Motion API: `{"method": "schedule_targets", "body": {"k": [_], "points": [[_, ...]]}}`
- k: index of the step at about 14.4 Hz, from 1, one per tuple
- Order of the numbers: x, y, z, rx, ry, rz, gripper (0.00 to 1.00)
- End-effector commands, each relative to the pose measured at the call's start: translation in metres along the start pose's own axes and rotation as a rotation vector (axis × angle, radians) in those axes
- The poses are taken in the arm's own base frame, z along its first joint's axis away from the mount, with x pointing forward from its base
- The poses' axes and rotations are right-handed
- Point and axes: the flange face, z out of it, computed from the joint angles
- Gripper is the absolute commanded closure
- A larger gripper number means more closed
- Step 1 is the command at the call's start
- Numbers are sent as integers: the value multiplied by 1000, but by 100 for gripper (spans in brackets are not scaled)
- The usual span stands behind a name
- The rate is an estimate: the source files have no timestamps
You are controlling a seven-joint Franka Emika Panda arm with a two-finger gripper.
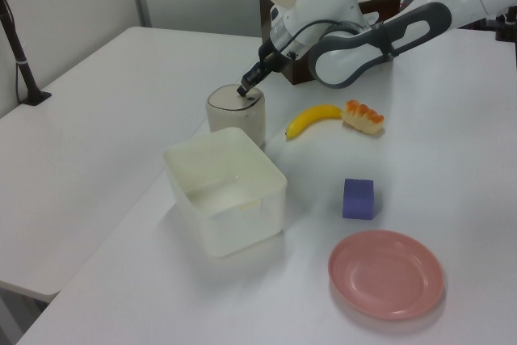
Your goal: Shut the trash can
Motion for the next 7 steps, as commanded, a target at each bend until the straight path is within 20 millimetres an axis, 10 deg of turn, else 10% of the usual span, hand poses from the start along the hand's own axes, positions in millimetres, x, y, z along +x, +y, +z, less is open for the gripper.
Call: {"method": "schedule_targets", "body": {"k": [1,7], "points": [[-1,-1,-24,13,-52,-3,100],[-17,-9,-15,15,-116,-30,100]]}}
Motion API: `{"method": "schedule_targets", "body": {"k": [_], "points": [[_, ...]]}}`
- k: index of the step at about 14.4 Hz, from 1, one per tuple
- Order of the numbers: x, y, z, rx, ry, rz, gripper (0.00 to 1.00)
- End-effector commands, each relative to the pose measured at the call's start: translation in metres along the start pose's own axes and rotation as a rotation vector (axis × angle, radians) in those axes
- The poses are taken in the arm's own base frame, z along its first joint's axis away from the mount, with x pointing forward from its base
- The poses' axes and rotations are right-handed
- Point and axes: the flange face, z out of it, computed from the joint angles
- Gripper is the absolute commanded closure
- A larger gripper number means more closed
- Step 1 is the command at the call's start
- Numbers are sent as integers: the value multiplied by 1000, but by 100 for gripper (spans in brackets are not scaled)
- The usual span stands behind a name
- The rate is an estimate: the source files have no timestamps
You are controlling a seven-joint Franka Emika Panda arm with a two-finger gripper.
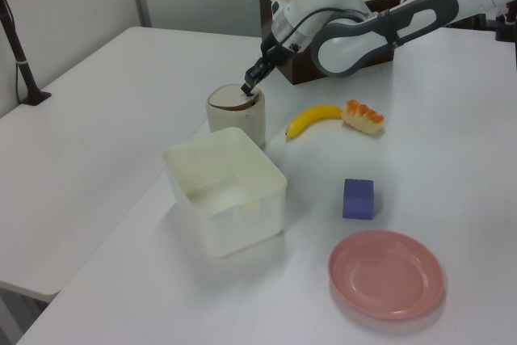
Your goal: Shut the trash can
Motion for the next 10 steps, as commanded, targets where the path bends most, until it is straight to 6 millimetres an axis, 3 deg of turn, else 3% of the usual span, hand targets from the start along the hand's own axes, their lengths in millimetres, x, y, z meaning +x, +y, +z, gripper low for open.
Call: {"method": "schedule_targets", "body": {"k": [1,4,6,7,10], "points": [[-26,-5,9,5,-65,-45,100],[-38,-4,27,-7,-91,-84,100],[-35,-5,24,-8,-84,-86,100],[-29,-5,16,-4,-71,-78,100],[3,2,-42,27,-10,-40,100]]}}
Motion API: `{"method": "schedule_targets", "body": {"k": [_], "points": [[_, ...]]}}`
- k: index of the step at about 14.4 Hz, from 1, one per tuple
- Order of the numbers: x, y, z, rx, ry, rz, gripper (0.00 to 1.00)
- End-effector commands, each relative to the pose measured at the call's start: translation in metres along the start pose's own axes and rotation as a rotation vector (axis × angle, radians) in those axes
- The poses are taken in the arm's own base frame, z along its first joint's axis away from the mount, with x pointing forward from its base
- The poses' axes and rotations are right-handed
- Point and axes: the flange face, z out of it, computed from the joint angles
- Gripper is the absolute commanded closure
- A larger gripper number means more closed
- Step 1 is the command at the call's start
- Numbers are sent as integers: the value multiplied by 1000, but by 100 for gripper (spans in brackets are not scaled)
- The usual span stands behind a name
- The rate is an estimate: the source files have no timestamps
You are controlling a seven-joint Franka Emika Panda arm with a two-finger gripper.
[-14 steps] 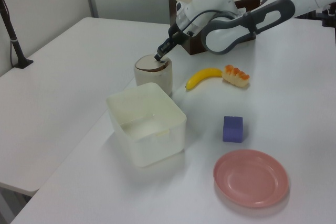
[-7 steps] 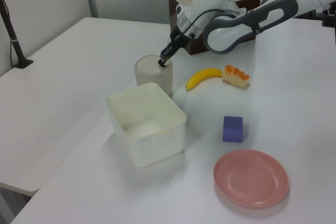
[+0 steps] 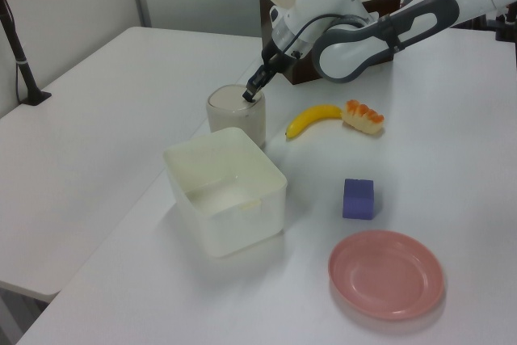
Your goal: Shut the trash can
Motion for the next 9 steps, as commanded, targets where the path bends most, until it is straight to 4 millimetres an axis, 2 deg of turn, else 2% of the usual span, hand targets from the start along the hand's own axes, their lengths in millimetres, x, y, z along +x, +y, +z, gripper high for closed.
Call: {"method": "schedule_targets", "body": {"k": [1,2,4,5,6,7,8,9], "points": [[13,11,-65,25,-11,26,100],[20,17,-93,32,-59,40,98],[24,31,-125,35,-160,60,92],[19,36,-146,42,-257,57,81],[15,41,-158,39,-327,51,70],[10,45,-168,20,-389,35,51],[6,48,-178,-4,-442,17,20],[0,51,-185,-29,-495,-2,0]]}}
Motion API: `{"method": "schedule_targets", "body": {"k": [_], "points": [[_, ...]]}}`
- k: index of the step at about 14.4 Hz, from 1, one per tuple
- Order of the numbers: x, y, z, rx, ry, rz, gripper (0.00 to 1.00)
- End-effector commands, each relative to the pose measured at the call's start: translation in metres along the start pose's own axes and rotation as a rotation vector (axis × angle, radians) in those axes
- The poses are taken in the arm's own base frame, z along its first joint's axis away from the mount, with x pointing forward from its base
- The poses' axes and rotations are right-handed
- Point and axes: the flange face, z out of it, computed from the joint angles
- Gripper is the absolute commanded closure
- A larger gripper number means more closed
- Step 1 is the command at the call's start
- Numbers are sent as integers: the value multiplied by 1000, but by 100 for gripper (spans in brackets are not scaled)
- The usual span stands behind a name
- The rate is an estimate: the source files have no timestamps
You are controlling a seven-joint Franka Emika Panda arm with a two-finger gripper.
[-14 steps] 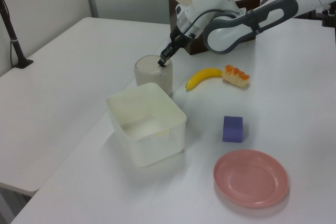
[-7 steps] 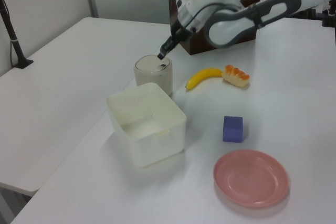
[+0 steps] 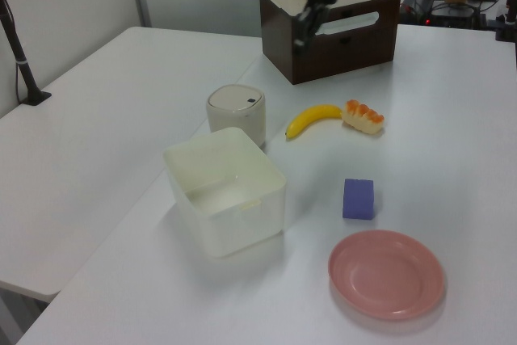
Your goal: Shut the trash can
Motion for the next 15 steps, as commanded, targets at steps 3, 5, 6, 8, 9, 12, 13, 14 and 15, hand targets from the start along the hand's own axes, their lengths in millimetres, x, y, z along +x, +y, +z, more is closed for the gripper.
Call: {"method": "schedule_targets", "body": {"k": [3,5,6,8,9,12,13,14,15], "points": [[-52,15,-29,-93,-258,-107,0],[-59,25,-36,-125,-304,-105,0],[-62,29,-38,-135,-329,-99,0],[-63,34,-45,-135,-327,-91,0],[-63,36,-46,-136,-326,-85,0],[-63,44,-48,-137,-327,-76,0],[-63,47,-49,-138,-327,-73,0],[-63,48,-49,-139,-333,-71,0],[-64,49,-51,-136,-332,-67,0]]}}
